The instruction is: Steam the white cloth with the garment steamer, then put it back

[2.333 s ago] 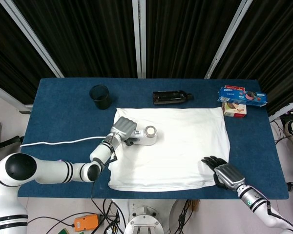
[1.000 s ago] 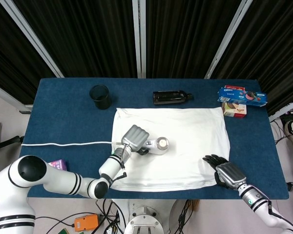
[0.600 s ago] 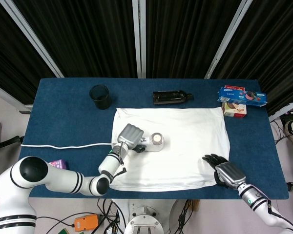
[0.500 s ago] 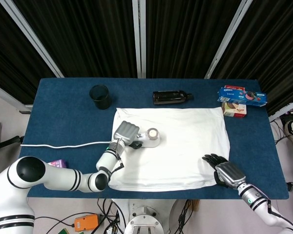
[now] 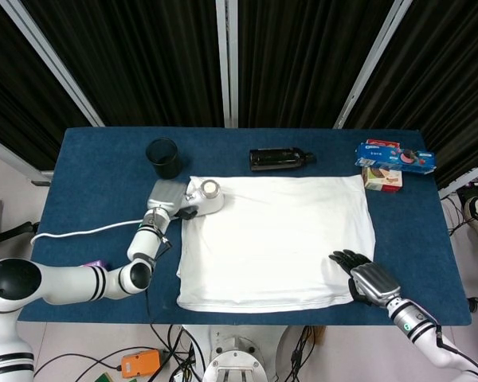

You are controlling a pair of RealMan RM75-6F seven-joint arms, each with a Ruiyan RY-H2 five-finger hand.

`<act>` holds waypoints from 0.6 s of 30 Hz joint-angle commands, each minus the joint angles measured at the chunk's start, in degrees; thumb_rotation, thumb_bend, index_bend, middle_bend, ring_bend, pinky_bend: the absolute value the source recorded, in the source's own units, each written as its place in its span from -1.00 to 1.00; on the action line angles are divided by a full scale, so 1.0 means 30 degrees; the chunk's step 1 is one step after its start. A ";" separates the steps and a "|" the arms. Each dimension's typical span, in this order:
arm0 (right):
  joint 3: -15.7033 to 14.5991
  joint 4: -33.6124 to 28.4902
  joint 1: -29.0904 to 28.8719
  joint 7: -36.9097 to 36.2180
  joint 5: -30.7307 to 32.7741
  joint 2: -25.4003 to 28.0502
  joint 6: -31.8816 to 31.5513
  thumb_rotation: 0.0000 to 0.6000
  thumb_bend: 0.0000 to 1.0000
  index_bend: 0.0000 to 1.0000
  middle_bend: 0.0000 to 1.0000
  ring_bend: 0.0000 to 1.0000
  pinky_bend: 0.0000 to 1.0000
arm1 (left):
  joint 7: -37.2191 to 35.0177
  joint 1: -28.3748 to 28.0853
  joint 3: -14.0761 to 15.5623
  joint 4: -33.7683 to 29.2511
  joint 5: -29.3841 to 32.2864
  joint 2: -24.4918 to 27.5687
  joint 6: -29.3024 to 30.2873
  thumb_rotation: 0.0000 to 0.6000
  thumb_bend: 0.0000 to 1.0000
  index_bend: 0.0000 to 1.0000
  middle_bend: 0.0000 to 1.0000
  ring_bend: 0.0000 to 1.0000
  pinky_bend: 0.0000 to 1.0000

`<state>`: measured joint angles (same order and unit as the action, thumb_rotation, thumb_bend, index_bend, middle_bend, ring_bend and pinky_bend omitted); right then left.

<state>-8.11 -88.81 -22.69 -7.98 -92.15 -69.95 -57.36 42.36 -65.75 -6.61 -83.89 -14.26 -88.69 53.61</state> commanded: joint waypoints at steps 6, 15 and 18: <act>0.0013 0.0040 -0.0005 -0.0095 0.0048 0.0032 -0.0046 1.00 1.00 -0.77 -0.76 -0.88 -0.65 | -0.0259 0.0498 0.0370 -0.2809 -0.4573 0.0094 0.1279 0.23 0.11 0.69 0.80 0.60 0.54; -0.0033 0.0163 0.0023 -0.0226 0.0068 0.0013 -0.0077 1.00 1.00 -0.77 -0.76 -0.88 -0.65 | 0.1788 0.0225 0.1576 -0.3853 -0.6478 -0.1379 0.1929 0.22 0.11 0.69 0.80 0.60 0.54; -0.0050 0.0191 0.0027 -0.0255 0.0047 0.0009 -0.0095 1.00 1.00 -0.77 -0.76 -0.88 -0.65 | 0.2297 0.0262 0.1816 -0.3881 -0.6306 -0.1617 0.2092 0.22 0.11 0.69 0.80 0.60 0.54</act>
<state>-8.26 -88.23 -22.61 -8.74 -92.01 -69.92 -57.65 48.79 -64.95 -1.56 -95.35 -33.32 -93.15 59.57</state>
